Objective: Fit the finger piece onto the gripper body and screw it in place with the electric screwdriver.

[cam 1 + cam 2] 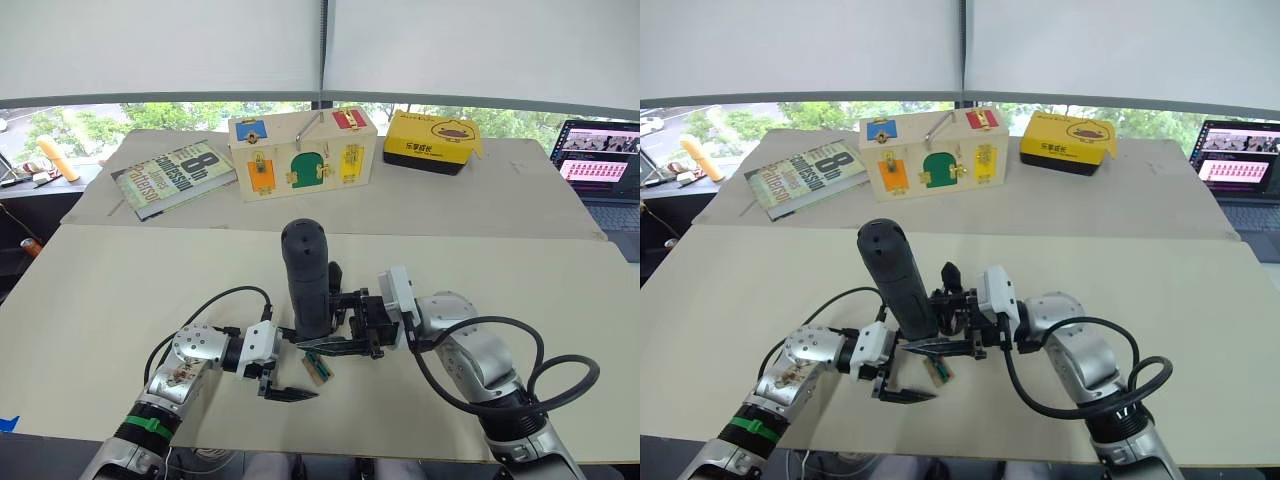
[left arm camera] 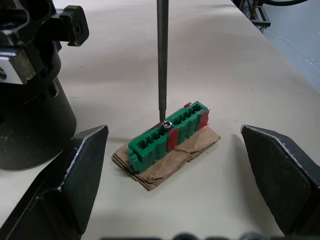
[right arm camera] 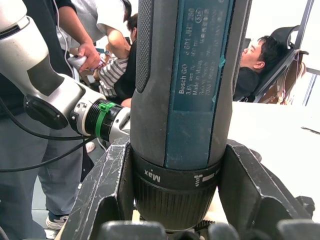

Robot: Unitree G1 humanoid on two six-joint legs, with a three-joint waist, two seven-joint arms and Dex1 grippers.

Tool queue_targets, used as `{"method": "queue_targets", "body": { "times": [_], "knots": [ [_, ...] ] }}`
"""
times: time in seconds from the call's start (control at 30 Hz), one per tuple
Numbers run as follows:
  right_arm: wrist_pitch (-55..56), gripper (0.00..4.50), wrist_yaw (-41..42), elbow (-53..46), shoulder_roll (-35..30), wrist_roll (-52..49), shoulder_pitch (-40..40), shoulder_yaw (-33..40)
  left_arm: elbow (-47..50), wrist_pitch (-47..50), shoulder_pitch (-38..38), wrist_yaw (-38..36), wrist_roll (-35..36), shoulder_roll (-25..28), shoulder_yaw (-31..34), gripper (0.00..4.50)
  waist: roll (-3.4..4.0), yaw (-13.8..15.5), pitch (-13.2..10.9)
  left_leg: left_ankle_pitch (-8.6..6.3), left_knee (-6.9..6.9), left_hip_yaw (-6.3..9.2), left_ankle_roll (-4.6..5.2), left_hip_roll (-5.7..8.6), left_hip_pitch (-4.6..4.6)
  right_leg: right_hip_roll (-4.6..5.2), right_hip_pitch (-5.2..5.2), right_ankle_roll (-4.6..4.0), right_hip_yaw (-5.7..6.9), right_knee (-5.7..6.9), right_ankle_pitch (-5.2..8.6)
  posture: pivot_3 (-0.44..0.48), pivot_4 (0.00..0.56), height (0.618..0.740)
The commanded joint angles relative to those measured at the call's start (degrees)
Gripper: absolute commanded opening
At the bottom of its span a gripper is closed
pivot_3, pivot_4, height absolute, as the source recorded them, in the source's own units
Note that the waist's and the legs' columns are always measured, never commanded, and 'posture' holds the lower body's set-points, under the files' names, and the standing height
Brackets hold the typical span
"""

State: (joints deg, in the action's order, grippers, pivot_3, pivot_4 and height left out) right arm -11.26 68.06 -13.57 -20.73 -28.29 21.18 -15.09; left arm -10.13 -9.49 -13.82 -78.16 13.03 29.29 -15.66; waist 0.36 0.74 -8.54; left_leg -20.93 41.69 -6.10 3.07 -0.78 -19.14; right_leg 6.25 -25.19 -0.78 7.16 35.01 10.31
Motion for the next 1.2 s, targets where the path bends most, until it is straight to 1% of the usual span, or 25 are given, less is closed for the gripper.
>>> {"method": "queue_targets", "body": {
  "times": [0.03,1.2],
  "knots": [
    [0.5,1.95,0.1,-1.9,0.5,-1.4,0.2,0.4,-2.7,1.4,1.6,0.9,-1.9,0.4,-1.4,4.49,0.00,0.0,0.0,0.00,0.00,0.00,0.00,0.00,0.00,0.00,0.00,0.00,0.00,0.00,0.00,0.000,0.150,0.740],
    [0.6,1.95,0.4,-1.8,0.8,-1.6,0.4,0.5,-4.3,0.5,1.1,1.1,-2.3,0.0,-1.6,4.49,0.00,0.0,0.0,0.00,0.00,0.05,0.00,0.00,0.00,0.05,0.01,0.00,-0.01,0.01,0.00,0.000,0.150,0.740]
  ]
}}
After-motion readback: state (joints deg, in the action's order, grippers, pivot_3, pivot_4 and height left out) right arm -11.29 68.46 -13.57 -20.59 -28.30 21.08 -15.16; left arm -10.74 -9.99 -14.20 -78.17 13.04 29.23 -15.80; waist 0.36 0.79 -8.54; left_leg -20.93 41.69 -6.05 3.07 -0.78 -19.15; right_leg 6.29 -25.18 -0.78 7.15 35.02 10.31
